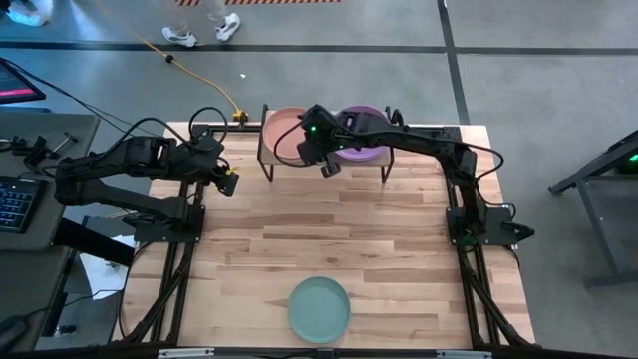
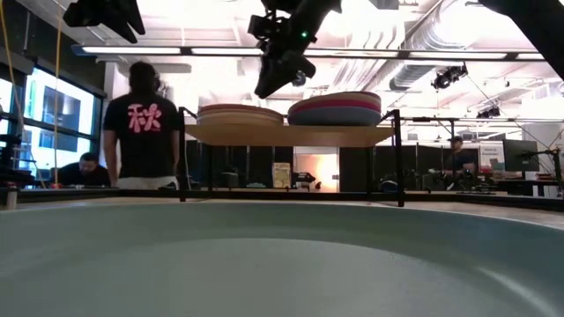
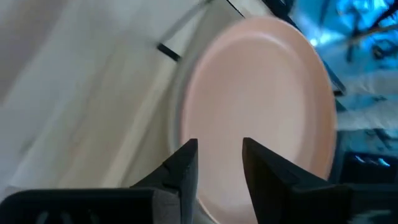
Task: Place and stack plates onto a shelf
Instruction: Stack the green plate on the orange plate on the shelf
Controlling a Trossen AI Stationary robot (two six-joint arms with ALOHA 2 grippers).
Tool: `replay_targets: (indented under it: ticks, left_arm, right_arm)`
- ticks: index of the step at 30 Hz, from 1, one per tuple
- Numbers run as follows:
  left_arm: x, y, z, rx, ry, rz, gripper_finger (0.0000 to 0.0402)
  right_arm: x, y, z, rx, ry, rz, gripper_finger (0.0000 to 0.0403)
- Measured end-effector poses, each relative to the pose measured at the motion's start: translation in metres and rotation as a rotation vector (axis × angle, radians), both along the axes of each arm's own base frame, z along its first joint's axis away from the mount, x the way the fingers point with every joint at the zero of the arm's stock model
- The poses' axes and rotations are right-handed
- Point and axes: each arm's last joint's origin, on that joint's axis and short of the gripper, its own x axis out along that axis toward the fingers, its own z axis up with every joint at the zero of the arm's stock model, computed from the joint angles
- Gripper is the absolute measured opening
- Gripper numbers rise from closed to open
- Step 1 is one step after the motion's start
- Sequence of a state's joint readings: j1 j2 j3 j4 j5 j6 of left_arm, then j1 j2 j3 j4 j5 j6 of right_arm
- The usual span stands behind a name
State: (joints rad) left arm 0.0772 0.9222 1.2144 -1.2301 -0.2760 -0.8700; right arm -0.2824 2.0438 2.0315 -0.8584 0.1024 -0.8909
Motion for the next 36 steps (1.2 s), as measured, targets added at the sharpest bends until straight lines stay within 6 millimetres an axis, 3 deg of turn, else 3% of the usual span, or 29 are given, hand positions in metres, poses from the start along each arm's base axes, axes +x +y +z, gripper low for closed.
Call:
replay_targets:
  ticks: [6,14,18,23,29,36]
  left_arm:
    - [0.0,0.0,0.0,0.0,0.0,0.0,0.0097]
    - [0.0,-0.001,0.0,-0.013,-0.001,-0.01,0.0097]
    - [0.005,-0.005,-0.002,-0.06,0.006,-0.04,0.0097]
    - [0.026,-0.012,-0.008,-0.071,0.02,-0.075,0.0097]
    - [0.063,-0.026,-0.021,-0.091,0.034,-0.132,0.0097]
    - [0.106,-0.052,-0.051,-0.133,0.124,-0.24,0.0097]
  right_arm:
    - [-0.004,0.011,0.02,-0.019,-0.002,-0.112,0.0108]
    - [-0.03,0.044,0.059,0.377,0.058,-0.159,0.0108]
    - [-0.044,0.062,0.065,0.46,0.158,-0.19,0.0108]
    - [-0.058,0.081,0.063,0.471,0.289,-0.181,0.0108]
    - [-0.064,0.09,0.071,0.487,0.26,-0.185,0.0108]
    - [-0.075,0.092,0.084,0.53,0.213,-0.25,0.0108]
